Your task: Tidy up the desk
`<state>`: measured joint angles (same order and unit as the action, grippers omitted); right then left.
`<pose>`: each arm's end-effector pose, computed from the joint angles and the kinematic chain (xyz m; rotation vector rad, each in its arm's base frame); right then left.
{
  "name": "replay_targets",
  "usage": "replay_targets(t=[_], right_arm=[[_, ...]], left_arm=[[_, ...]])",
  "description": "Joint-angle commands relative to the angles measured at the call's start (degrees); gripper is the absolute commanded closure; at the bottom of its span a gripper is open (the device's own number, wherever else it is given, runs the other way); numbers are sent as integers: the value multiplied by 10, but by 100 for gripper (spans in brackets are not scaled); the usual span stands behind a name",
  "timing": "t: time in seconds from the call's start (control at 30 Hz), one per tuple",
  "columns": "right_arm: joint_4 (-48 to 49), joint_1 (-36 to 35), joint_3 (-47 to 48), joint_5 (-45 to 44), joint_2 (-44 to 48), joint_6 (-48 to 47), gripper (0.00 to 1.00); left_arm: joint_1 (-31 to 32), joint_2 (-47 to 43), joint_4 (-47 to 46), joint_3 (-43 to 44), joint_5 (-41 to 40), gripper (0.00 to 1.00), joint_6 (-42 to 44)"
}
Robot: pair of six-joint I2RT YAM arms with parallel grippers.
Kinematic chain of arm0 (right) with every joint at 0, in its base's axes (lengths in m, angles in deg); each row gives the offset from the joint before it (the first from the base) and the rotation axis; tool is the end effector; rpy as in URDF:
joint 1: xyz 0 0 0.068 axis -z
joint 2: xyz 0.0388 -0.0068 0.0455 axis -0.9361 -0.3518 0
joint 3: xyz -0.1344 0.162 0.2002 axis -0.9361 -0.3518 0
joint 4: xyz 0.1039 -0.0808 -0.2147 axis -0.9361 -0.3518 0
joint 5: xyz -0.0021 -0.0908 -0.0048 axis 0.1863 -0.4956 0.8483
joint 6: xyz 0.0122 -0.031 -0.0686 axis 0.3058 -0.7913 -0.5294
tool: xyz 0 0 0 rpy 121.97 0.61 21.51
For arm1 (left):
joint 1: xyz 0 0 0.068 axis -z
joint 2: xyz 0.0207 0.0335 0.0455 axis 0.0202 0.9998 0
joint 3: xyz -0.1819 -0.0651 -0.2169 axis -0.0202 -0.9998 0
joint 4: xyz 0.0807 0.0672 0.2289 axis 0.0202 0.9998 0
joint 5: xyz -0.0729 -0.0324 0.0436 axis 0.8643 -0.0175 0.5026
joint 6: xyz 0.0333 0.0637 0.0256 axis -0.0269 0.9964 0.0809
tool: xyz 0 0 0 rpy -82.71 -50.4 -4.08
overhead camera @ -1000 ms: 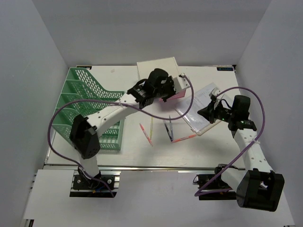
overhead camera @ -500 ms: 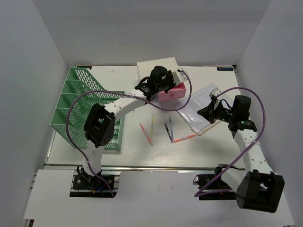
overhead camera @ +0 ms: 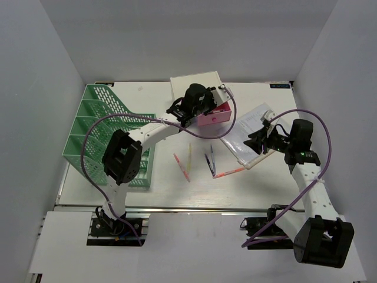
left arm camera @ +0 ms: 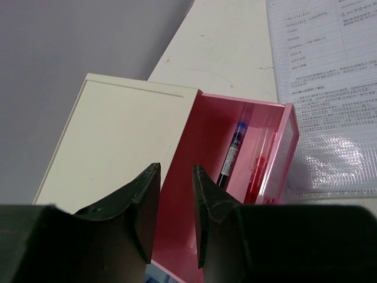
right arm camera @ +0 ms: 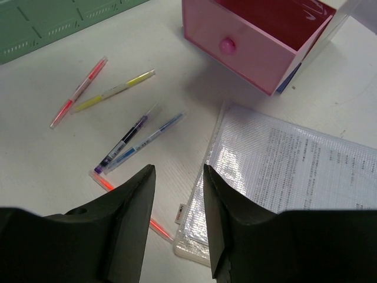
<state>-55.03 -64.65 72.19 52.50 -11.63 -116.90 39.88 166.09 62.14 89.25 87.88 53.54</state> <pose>0.2123 0.0341 0.2916 -0.9024 1.6468 0.5451 0.3863 -0.3410 0.2976 1.1777 1.4924 -0.1469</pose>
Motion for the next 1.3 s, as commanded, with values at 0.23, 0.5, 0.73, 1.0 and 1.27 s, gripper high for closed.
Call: replay_targets(t=[0.23, 0.5, 0.73, 1.0, 1.27], right_arm=[[-34, -26, -24, 99, 0, -185, 59], [-59, -179, 21, -83, -91, -188, 99], [-69, -340, 97, -289, -206, -37, 63], [-77, -385, 182, -369, -301, 47, 53], [-85, -418, 203, -435, -371, 85, 44]], left_arm=[[4, -182, 84, -24, 10, 60, -160], [-4, -495, 160, -358, -20, 76, -326], [-4, -671, 116, -560, -104, 26, -392], [-4, -723, 116, -584, -140, 24, -377], [-4, -720, 121, -582, -134, 24, -376]])
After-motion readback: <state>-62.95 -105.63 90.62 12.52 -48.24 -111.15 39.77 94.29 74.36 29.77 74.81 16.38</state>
